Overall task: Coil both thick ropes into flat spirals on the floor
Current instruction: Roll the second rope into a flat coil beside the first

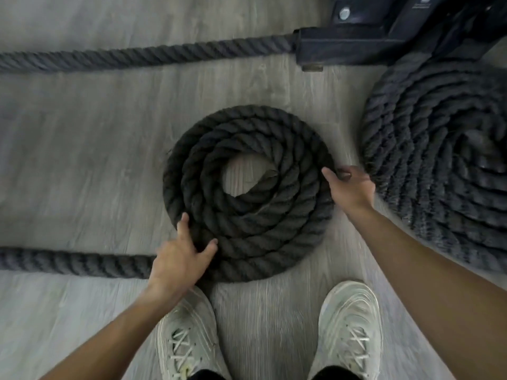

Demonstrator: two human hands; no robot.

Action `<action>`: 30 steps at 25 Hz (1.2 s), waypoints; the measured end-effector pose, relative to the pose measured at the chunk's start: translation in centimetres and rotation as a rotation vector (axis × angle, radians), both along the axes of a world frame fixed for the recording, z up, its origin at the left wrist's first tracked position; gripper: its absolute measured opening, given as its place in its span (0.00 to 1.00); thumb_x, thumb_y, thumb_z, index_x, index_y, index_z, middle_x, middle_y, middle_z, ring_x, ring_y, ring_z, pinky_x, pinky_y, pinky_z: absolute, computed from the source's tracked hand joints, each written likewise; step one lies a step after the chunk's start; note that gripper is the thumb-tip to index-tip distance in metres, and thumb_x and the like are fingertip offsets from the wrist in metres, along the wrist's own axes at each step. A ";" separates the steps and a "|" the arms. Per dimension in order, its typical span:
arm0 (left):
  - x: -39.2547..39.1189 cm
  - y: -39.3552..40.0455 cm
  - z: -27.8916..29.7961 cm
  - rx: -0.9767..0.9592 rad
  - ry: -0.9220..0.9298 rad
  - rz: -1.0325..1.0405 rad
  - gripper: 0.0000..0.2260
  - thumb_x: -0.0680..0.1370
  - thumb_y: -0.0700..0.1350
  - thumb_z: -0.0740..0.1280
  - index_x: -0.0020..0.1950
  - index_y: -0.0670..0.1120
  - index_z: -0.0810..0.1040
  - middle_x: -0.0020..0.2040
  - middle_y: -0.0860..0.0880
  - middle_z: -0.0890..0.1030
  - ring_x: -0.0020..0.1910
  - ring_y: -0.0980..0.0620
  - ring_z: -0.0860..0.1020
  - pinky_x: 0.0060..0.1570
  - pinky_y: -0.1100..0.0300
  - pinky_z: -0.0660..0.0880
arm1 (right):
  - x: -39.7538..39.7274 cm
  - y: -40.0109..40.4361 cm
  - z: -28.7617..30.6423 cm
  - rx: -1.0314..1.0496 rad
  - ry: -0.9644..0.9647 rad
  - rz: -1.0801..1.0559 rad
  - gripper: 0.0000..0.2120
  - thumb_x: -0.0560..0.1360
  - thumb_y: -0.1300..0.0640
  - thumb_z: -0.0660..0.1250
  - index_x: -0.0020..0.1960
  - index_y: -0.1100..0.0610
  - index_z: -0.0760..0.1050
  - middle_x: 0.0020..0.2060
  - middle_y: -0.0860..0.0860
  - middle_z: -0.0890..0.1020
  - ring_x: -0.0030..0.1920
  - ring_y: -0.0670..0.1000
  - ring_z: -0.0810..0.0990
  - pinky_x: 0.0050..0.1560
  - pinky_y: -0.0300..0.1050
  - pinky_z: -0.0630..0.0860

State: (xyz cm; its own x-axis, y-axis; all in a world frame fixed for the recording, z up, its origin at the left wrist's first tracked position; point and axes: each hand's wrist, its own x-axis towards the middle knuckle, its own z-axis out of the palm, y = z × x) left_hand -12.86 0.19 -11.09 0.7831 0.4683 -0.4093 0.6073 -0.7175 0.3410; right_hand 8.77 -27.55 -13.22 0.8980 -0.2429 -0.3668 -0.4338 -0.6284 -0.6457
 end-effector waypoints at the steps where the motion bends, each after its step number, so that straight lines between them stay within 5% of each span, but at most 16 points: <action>1: 0.6 0.7 0.1 0.056 -0.010 0.008 0.37 0.74 0.68 0.62 0.75 0.46 0.65 0.41 0.43 0.85 0.46 0.39 0.84 0.46 0.46 0.80 | 0.4 -0.1 0.3 -0.003 0.065 0.000 0.21 0.77 0.39 0.69 0.59 0.55 0.79 0.47 0.49 0.82 0.55 0.54 0.80 0.47 0.41 0.69; 4: 4.6 5.1 0.6 0.062 -0.111 0.164 0.23 0.76 0.64 0.65 0.58 0.47 0.80 0.49 0.41 0.85 0.52 0.38 0.83 0.50 0.47 0.78 | -3.3 0.1 -0.5 0.065 0.113 0.043 0.25 0.78 0.40 0.66 0.69 0.53 0.73 0.59 0.52 0.81 0.62 0.57 0.78 0.54 0.44 0.72; 7: 6.7 9.0 -0.2 -0.187 -0.110 0.328 0.28 0.70 0.65 0.70 0.66 0.51 0.75 0.59 0.45 0.81 0.55 0.42 0.81 0.56 0.46 0.79 | -10.9 0.7 -1.3 0.129 0.052 0.027 0.31 0.77 0.38 0.65 0.77 0.48 0.65 0.67 0.50 0.78 0.67 0.56 0.76 0.64 0.49 0.72; 10: 7.1 8.9 -1.4 -0.397 -0.150 0.436 0.29 0.76 0.54 0.73 0.75 0.51 0.69 0.64 0.48 0.78 0.53 0.46 0.81 0.47 0.52 0.82 | -15.5 1.6 -1.0 0.111 0.104 0.109 0.33 0.79 0.40 0.64 0.79 0.54 0.61 0.54 0.47 0.82 0.61 0.57 0.80 0.58 0.46 0.72; 14: 6.9 7.6 -1.3 -0.470 -0.218 0.568 0.35 0.75 0.48 0.73 0.79 0.57 0.60 0.59 0.45 0.80 0.50 0.45 0.83 0.48 0.46 0.83 | -13.1 1.4 -2.1 0.152 0.235 0.125 0.35 0.81 0.39 0.58 0.83 0.50 0.49 0.76 0.52 0.69 0.75 0.58 0.69 0.73 0.54 0.66; 17: 4.2 5.1 -0.7 -0.481 -0.210 0.536 0.39 0.74 0.50 0.74 0.77 0.62 0.55 0.52 0.45 0.83 0.41 0.46 0.85 0.36 0.51 0.84 | -8.4 0.4 -1.6 0.128 0.139 0.130 0.31 0.82 0.41 0.59 0.81 0.47 0.56 0.74 0.51 0.72 0.73 0.57 0.71 0.72 0.52 0.68; 20: 1.3 0.3 -0.6 -0.518 -0.187 0.477 0.39 0.75 0.49 0.74 0.77 0.60 0.51 0.45 0.40 0.84 0.28 0.48 0.83 0.28 0.55 0.80 | -2.0 0.3 -0.3 0.011 0.058 0.112 0.24 0.81 0.42 0.62 0.72 0.53 0.70 0.64 0.54 0.80 0.66 0.59 0.76 0.58 0.47 0.70; 22: 0.9 -0.6 -1.0 -0.530 -0.145 0.498 0.36 0.76 0.50 0.74 0.75 0.57 0.53 0.39 0.40 0.84 0.29 0.46 0.83 0.27 0.55 0.79 | 0.3 0.7 -0.4 -0.035 0.070 0.106 0.24 0.81 0.40 0.61 0.69 0.55 0.73 0.63 0.56 0.81 0.65 0.61 0.77 0.56 0.49 0.71; 26: 3.6 5.1 -1.3 -0.354 -0.099 0.555 0.31 0.69 0.64 0.73 0.64 0.54 0.63 0.48 0.44 0.83 0.44 0.41 0.84 0.45 0.42 0.83 | -4.3 1.9 -0.4 -0.018 0.115 0.053 0.31 0.82 0.40 0.58 0.79 0.55 0.62 0.74 0.59 0.69 0.72 0.62 0.71 0.66 0.54 0.70; 28: 5.4 7.9 -0.9 -0.387 -0.123 0.614 0.36 0.68 0.66 0.72 0.69 0.54 0.63 0.54 0.43 0.82 0.48 0.43 0.83 0.51 0.40 0.81 | -9.4 2.5 0.1 0.052 0.151 0.027 0.33 0.82 0.41 0.59 0.82 0.53 0.54 0.79 0.57 0.62 0.76 0.61 0.65 0.71 0.54 0.66; 30: 7.2 8.9 0.0 -0.474 -0.151 0.600 0.34 0.77 0.58 0.71 0.77 0.49 0.61 0.58 0.44 0.79 0.45 0.48 0.81 0.45 0.47 0.81 | -13.7 3.2 0.5 0.123 0.172 0.060 0.36 0.82 0.41 0.60 0.83 0.54 0.52 0.79 0.55 0.63 0.76 0.58 0.65 0.72 0.51 0.65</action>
